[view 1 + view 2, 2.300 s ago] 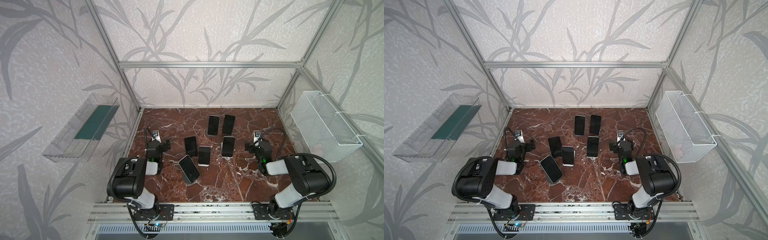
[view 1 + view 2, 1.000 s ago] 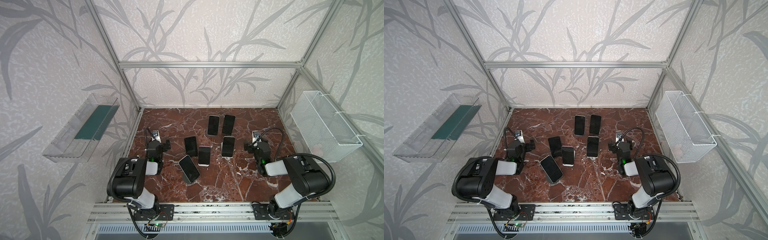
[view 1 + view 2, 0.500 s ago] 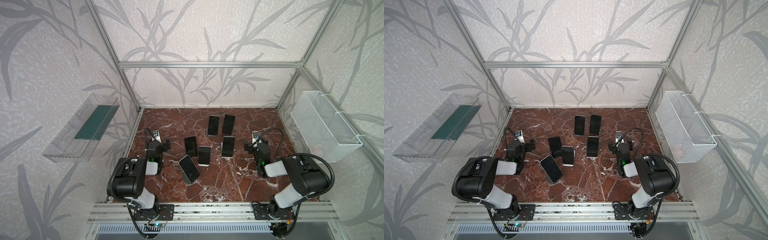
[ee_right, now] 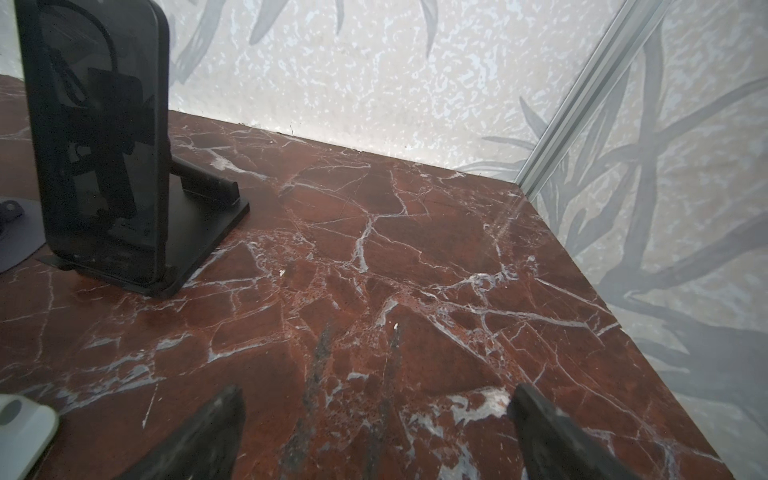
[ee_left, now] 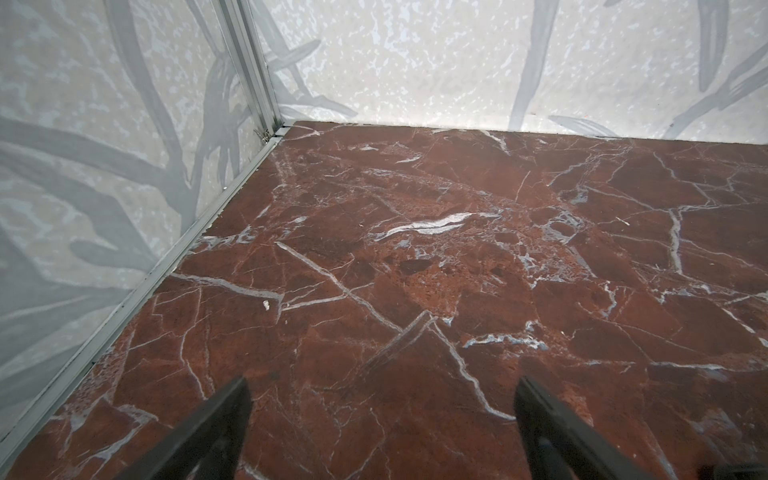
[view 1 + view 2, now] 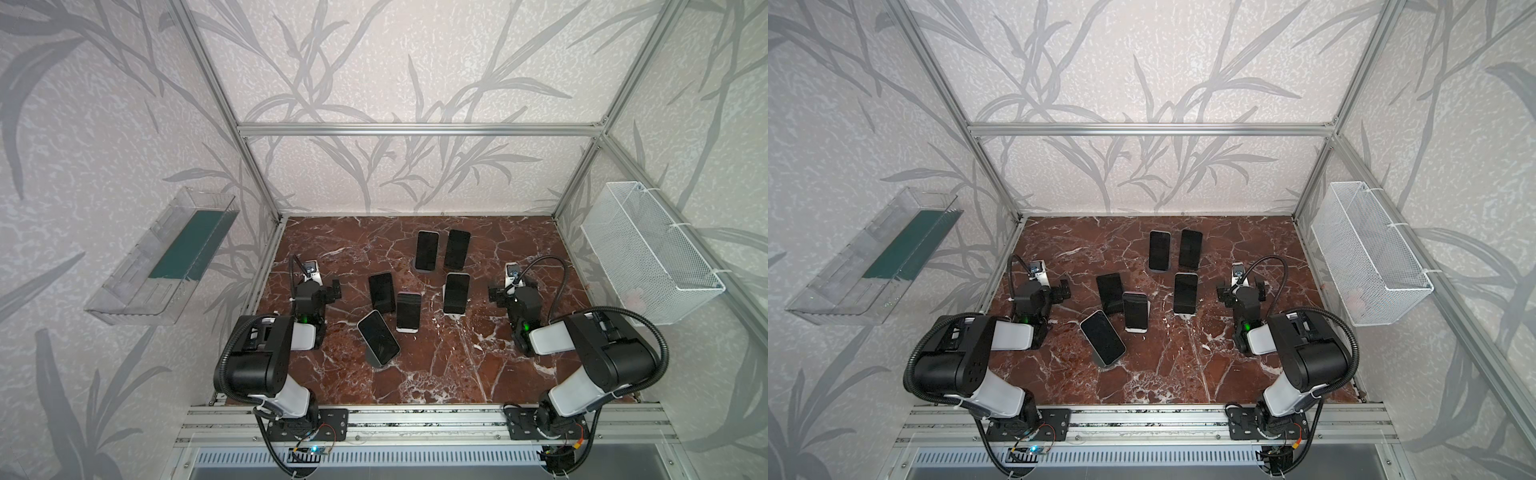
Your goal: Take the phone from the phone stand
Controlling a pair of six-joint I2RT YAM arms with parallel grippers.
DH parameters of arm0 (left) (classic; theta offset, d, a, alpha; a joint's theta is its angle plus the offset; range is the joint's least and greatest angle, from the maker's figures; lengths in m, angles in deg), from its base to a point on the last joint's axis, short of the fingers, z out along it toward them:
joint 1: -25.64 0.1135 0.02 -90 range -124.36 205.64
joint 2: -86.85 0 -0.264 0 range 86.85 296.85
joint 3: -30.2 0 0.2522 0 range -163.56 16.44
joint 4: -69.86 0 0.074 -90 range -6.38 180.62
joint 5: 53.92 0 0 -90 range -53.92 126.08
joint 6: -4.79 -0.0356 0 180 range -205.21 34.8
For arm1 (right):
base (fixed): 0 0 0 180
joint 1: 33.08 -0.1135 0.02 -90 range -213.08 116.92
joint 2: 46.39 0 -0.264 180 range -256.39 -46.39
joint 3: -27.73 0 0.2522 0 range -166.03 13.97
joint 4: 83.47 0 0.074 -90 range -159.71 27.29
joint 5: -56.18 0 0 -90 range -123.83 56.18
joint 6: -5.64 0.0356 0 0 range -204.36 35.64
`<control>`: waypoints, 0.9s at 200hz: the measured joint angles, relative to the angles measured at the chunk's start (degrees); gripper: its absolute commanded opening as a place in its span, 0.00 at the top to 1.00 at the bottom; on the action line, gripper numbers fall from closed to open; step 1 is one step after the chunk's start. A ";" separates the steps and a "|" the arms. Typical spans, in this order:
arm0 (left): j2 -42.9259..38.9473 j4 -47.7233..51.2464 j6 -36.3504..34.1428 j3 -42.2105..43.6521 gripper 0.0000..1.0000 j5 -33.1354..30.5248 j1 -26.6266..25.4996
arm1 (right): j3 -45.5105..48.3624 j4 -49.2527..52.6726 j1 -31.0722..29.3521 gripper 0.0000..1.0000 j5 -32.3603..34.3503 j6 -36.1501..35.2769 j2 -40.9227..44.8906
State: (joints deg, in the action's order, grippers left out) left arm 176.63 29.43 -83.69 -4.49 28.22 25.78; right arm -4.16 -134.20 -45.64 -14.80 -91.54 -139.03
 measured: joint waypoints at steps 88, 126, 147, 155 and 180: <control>0.00 0.00 0.02 0.00 0.01 0.02 0.00 | 0.00 -0.81 -0.15 0.01 0.09 -0.02 -0.02; 0.00 0.00 0.02 0.00 0.01 0.02 0.00 | 0.00 -0.83 -0.15 0.01 0.09 -0.02 -0.02; 0.00 0.00 0.02 0.00 0.01 0.02 0.00 | 0.00 -0.83 -0.15 0.01 0.09 -0.02 -0.02; 0.00 0.00 0.02 0.00 0.01 0.02 0.00 | 0.00 -0.81 -0.15 0.01 0.09 -0.02 -0.02; 0.00 0.00 0.22 0.00 0.01 -0.13 0.15 | -0.13 0.11 0.33 0.01 -0.66 0.09 0.00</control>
State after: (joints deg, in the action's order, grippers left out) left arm 176.63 29.43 -83.47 -4.49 28.09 25.94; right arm -4.29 -134.09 -45.31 -15.45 -91.45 -139.03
